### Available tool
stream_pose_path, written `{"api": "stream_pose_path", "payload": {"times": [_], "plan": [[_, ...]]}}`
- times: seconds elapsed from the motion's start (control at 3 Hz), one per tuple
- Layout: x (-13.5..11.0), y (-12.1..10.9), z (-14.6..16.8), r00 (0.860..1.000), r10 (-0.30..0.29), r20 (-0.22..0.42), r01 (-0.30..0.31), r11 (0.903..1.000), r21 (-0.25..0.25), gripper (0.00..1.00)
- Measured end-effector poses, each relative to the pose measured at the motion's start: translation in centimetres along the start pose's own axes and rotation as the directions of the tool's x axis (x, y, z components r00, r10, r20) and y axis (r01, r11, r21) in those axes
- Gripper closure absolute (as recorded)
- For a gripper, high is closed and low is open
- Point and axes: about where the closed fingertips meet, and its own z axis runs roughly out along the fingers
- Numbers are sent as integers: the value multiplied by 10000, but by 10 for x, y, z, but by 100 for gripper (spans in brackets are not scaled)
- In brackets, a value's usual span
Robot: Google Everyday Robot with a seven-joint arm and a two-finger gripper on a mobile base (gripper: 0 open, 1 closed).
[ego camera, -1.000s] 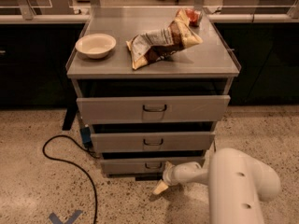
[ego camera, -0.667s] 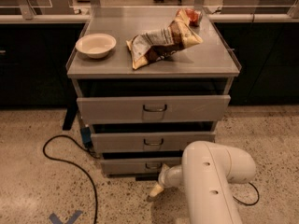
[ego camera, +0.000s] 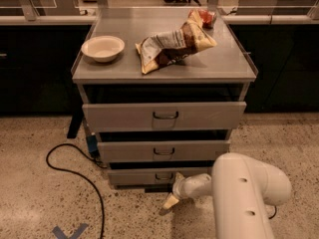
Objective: Open bottom drawer
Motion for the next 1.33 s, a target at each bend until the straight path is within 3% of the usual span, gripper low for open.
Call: {"api": "stream_pose_path", "payload": {"times": [0.33, 0.67, 1.33], "plan": [[4, -26, -48, 9992, 169, 360, -175, 9997, 175, 0], [18, -24, -55, 9995, 104, 315, -107, 9999, 103, 0], [11, -22, -25, 9996, 262, 36, -264, 9984, 496, 0]]}}
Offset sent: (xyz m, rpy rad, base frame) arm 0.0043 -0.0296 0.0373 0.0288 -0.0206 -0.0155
